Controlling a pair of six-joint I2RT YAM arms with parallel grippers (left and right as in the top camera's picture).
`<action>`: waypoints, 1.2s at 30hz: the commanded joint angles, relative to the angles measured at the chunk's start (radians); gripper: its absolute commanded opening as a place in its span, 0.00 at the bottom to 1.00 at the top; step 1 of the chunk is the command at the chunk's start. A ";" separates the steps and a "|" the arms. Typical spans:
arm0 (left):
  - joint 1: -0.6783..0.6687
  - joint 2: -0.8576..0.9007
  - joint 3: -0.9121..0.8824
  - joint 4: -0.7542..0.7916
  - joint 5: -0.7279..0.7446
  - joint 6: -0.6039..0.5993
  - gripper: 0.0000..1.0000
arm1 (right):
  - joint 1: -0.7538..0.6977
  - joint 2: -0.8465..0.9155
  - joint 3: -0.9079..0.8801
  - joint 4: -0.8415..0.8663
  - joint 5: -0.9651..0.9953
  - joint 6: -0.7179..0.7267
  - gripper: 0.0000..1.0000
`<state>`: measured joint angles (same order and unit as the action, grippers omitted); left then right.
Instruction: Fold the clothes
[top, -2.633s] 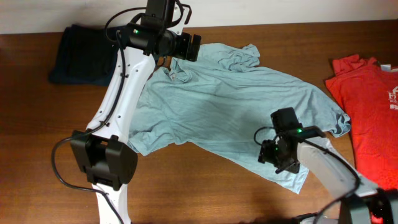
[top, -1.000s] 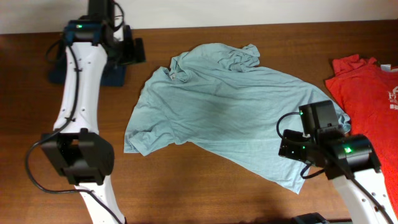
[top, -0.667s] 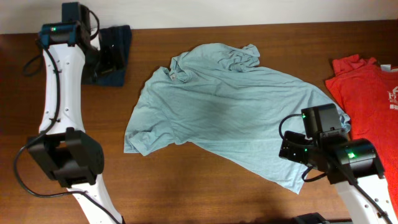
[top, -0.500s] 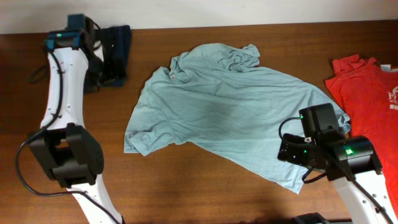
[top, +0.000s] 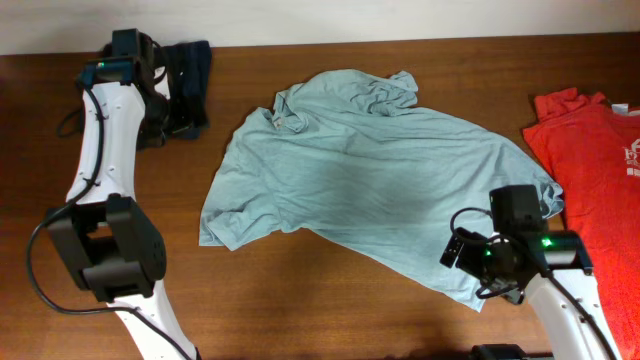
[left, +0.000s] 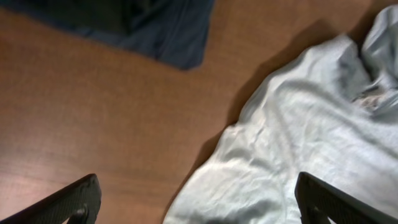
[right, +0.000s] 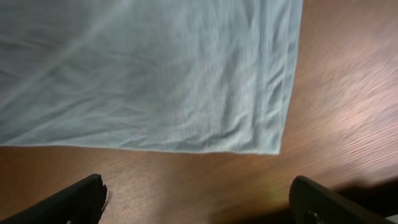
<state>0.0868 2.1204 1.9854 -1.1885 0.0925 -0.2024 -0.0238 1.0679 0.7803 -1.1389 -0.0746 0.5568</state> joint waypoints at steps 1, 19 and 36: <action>-0.023 -0.022 -0.003 0.029 0.024 0.008 0.99 | -0.039 -0.003 -0.102 0.042 -0.069 0.079 1.00; -0.068 -0.007 -0.003 0.105 0.024 0.008 0.99 | -0.070 0.096 -0.200 0.142 0.034 0.240 0.87; -0.067 0.006 -0.003 0.111 0.023 0.009 0.99 | -0.162 0.296 -0.201 0.220 0.003 0.256 0.59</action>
<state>0.0208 2.1204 1.9854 -1.0798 0.1024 -0.2024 -0.1761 1.3602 0.5858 -0.9176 -0.0727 0.7994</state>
